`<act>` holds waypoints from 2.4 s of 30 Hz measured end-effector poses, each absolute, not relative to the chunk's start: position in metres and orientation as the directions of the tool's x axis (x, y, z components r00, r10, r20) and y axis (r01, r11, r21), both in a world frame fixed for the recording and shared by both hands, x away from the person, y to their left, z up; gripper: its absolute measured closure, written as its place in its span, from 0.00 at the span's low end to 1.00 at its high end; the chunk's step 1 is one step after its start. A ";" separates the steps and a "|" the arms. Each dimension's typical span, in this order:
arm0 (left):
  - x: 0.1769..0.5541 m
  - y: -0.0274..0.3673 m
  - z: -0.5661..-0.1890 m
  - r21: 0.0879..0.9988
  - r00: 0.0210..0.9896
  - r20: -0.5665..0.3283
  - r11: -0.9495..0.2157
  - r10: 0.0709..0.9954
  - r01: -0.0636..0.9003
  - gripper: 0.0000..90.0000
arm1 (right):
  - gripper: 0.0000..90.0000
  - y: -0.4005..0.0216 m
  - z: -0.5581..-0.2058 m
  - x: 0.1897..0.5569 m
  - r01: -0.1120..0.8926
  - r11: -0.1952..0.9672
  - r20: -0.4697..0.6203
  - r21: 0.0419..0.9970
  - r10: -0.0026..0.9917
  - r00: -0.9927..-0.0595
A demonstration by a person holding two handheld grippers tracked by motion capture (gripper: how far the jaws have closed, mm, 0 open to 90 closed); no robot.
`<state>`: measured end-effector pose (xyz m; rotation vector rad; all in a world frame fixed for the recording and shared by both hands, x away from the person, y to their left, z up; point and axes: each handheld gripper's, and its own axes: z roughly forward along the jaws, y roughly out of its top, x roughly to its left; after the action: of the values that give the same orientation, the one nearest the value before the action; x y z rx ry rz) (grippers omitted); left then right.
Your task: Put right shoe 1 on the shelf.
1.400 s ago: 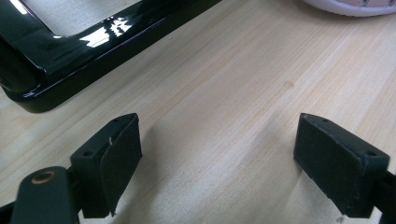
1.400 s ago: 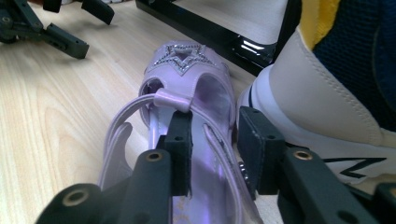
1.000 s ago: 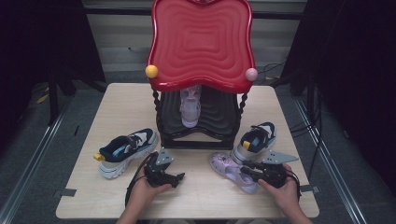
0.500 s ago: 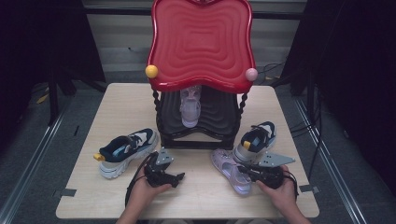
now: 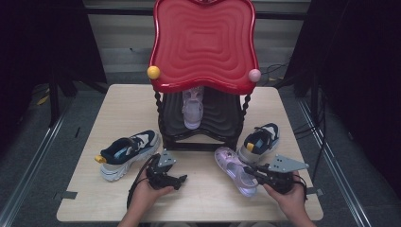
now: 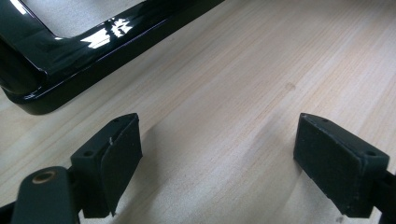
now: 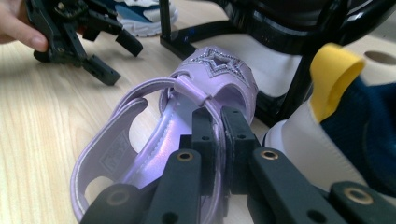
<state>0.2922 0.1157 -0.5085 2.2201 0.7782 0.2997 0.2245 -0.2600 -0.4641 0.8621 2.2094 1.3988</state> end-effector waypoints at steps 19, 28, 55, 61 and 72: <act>0.292 0.116 -0.508 0.723 0.788 -0.024 -0.534 0.615 0.439 0.16 | 0.94 -0.257 -0.416 0.220 0.230 0.272 -0.037 0.934 0.716 -0.697; 0.292 0.116 -0.508 0.721 0.790 -0.022 -0.538 0.613 0.437 0.16 | 0.94 -0.233 -0.411 0.236 0.219 0.237 -0.048 0.947 0.774 -0.631; 0.292 0.116 -0.508 0.721 0.790 -0.023 -0.537 0.613 0.438 0.16 | 0.94 -0.192 -0.398 0.274 0.179 0.228 -0.119 0.957 0.873 -0.472; 0.292 0.116 -0.508 0.721 0.790 -0.023 -0.537 0.613 0.438 0.16 | 0.94 -0.187 -0.399 0.285 0.181 0.208 -0.114 0.961 0.897 -0.426; 0.292 0.116 -0.508 0.720 0.790 -0.023 -0.538 0.613 0.438 0.16 | 0.94 -0.176 -0.401 0.300 0.167 0.193 -0.122 0.967 0.925 -0.361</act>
<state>0.2923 0.1158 -0.5084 2.2256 0.7745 0.2999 0.2996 -0.1759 -0.4007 1.0403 1.6948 1.2345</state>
